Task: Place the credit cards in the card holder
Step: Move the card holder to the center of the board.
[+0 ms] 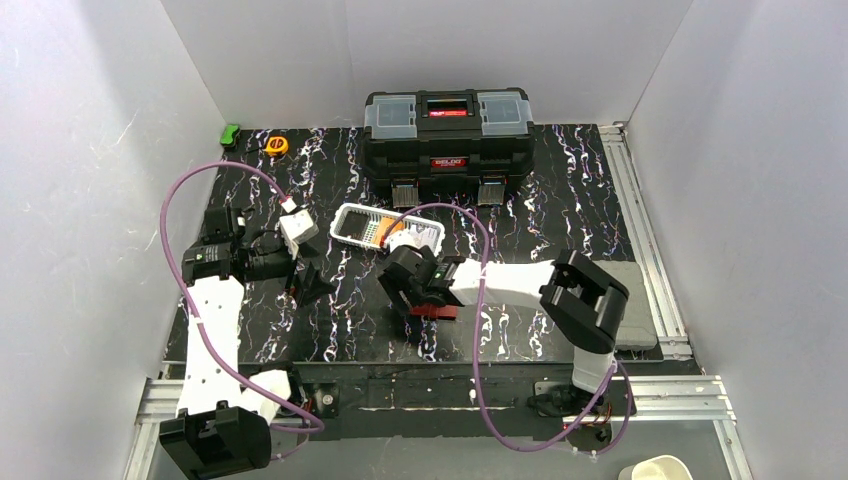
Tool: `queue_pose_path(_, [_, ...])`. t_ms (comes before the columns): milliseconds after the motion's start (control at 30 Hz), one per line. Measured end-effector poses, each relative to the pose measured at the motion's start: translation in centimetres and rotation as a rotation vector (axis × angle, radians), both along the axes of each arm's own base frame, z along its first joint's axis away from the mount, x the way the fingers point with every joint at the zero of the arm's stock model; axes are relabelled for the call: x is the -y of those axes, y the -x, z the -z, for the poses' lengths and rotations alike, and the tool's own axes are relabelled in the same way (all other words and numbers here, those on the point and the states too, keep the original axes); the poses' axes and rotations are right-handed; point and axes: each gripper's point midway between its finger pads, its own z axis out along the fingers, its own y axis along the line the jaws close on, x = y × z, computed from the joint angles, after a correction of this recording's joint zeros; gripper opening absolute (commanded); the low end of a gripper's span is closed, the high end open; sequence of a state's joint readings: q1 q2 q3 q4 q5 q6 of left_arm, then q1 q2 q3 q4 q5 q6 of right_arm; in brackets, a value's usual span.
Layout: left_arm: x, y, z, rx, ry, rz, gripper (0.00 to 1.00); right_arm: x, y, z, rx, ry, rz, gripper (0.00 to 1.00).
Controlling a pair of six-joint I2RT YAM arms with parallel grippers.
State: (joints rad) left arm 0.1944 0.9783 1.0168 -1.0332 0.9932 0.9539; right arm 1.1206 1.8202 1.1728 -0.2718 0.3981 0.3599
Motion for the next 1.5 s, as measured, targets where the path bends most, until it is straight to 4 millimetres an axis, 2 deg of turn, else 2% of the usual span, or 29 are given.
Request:
queue_pose_path(167, [0.1, 0.3, 0.2, 0.002, -0.002, 0.002, 0.99, 0.2, 0.0, 1.1, -0.008, 0.038, -0.013, 0.68])
queue_pose_path(300, [0.1, 0.4, 0.1, 0.007, -0.002, 0.002, 0.99, 0.4, 0.2, 1.2, 0.001, 0.048, -0.027, 0.65])
queue_pose_path(400, [0.1, 0.5, 0.0, 0.013, -0.003, 0.002, 0.99, 0.9, 1.3, 1.3, 0.020, 0.059, -0.061, 0.66])
queue_pose_path(500, [0.2, 0.8, -0.3, 0.027, -0.005, 0.003, 0.99, 2.1, 3.5, 1.3, 0.023, 0.076, -0.109, 0.70])
queue_pose_path(633, [0.3, 1.3, -0.8, 0.058, -0.010, 0.005, 0.99, 4.1, 6.1, 1.2, 0.013, 0.089, -0.156, 0.89])
queue_pose_path(767, [0.4, 1.7, -1.1, 0.077, -0.009, 0.008, 0.99, 5.8, 6.9, -0.9, 0.018, 0.059, -0.150, 0.96])
queue_pose_path(933, [0.5, 1.9, -1.0, 0.073, -0.010, 0.013, 0.99, 6.4, 7.3, -5.7, 0.033, -0.085, -0.087, 0.97])
queue_pose_path(1033, [0.5, 2.0, -0.9, 0.070, -0.012, 0.018, 0.99, 7.4, 7.8, -6.7, 0.009, -0.157, -0.015, 0.95])
queue_pose_path(1133, [0.4, 1.9, -0.8, 0.068, -0.013, 0.022, 0.99, 10.0, 8.5, -4.7, -0.066, -0.162, 0.070, 0.92])
queue_pose_path(1233, [0.4, 1.8, -0.6, 0.060, -0.012, 0.025, 0.99, 12.8, 8.5, -1.8, -0.159, -0.151, 0.179, 0.88])
queue_pose_path(1333, [0.4, 1.6, -0.4, 0.053, -0.013, 0.029, 0.99, 15.0, 8.2, -0.2, -0.236, -0.169, 0.281, 0.86])
queue_pose_path(1400, [0.4, 1.6, -0.4, 0.050, -0.013, 0.031, 0.99, 15.1, 8.1, -0.1, -0.270, -0.198, 0.305, 0.82])
queue_pose_path(1500, [0.4, 1.6, -0.3, 0.049, -0.015, 0.036, 1.00, 13.5, 8.2, -0.7, -0.309, -0.273, 0.271, 0.76])
